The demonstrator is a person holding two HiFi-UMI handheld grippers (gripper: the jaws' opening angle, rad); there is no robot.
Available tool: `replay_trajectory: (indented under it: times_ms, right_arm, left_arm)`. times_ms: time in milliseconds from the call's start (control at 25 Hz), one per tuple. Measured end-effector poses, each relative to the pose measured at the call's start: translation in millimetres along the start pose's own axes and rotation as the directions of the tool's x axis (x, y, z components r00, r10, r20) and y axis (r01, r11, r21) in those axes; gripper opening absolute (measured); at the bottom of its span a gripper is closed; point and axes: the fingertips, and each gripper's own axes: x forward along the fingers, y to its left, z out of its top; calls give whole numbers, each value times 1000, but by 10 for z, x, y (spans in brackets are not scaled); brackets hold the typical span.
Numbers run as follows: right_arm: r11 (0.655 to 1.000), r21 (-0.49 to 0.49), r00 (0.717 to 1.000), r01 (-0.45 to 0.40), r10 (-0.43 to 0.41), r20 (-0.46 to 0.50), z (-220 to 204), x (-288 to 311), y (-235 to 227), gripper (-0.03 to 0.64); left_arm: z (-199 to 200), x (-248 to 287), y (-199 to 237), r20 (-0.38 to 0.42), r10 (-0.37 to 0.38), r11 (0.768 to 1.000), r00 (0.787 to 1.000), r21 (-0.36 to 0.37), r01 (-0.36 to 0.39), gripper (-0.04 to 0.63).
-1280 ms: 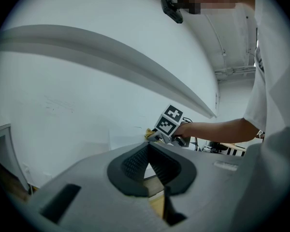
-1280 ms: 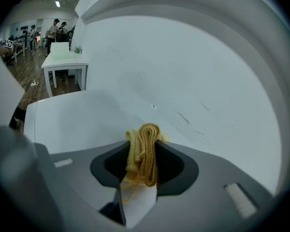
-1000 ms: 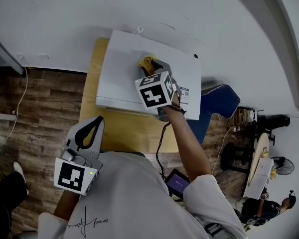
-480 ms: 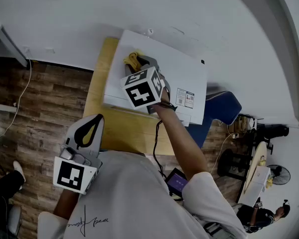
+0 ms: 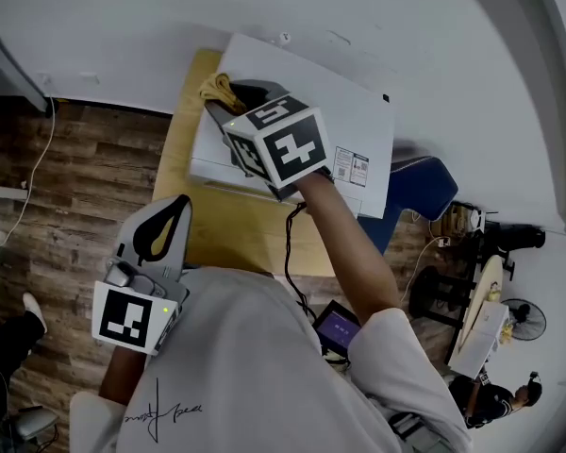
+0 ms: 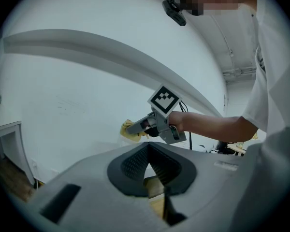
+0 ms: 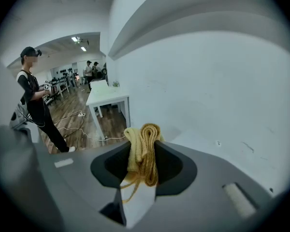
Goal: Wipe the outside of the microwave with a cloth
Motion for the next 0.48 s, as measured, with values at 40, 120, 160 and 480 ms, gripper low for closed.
replay_trajectory:
  times_ms: [40, 120, 160, 480]
  right_arm:
    - [1000, 3, 1000, 13, -13, 17, 35, -85, -52, 137]
    - [998, -21, 998, 64, -63, 29, 43, -264, -198, 137]
    - [995, -35, 996, 90, -89, 26, 16, -353, -278, 138]
    - [969, -6, 966, 247, -247, -77, -658, -980, -1038, 138]
  left_arm:
    - [-7, 21, -16, -2, -10, 1000, 1000, 9, 10, -6]
    - [-28, 62, -59, -9, -31, 999, 999, 20, 31, -6]
    - [-36, 84, -84, -12, -37, 999, 999, 14, 37, -6]
    - [-104, 269, -303, -41, -114, 993, 993, 27, 115, -6]
